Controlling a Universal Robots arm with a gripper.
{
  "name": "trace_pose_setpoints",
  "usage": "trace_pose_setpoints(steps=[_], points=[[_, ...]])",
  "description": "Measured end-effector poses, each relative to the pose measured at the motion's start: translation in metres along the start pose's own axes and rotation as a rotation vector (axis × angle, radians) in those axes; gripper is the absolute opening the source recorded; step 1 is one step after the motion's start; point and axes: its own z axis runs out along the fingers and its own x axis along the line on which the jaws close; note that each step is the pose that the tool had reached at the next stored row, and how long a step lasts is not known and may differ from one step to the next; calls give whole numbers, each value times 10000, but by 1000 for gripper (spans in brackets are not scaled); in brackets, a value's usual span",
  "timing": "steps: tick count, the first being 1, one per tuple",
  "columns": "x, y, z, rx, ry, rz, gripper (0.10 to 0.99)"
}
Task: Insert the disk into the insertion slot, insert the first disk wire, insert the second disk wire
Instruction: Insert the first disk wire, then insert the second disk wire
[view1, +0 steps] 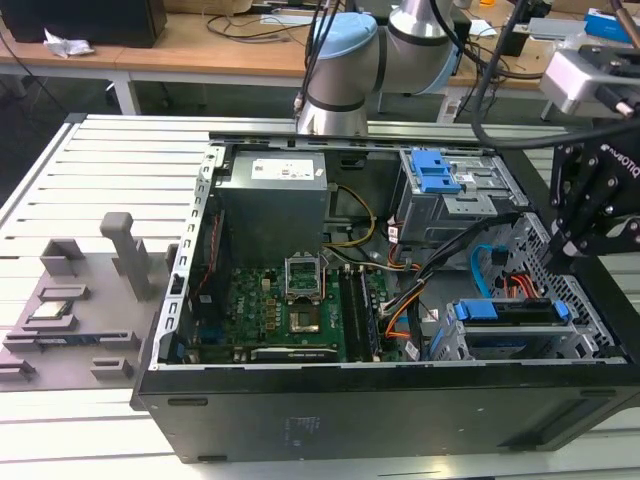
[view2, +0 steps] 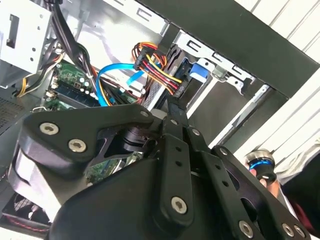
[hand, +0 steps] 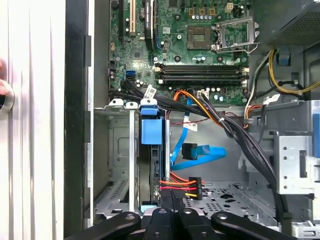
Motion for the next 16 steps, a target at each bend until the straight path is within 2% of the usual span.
trace_pose_setpoints(steps=[16], points=[[0, 1, -16, 0, -3, 0, 106]])
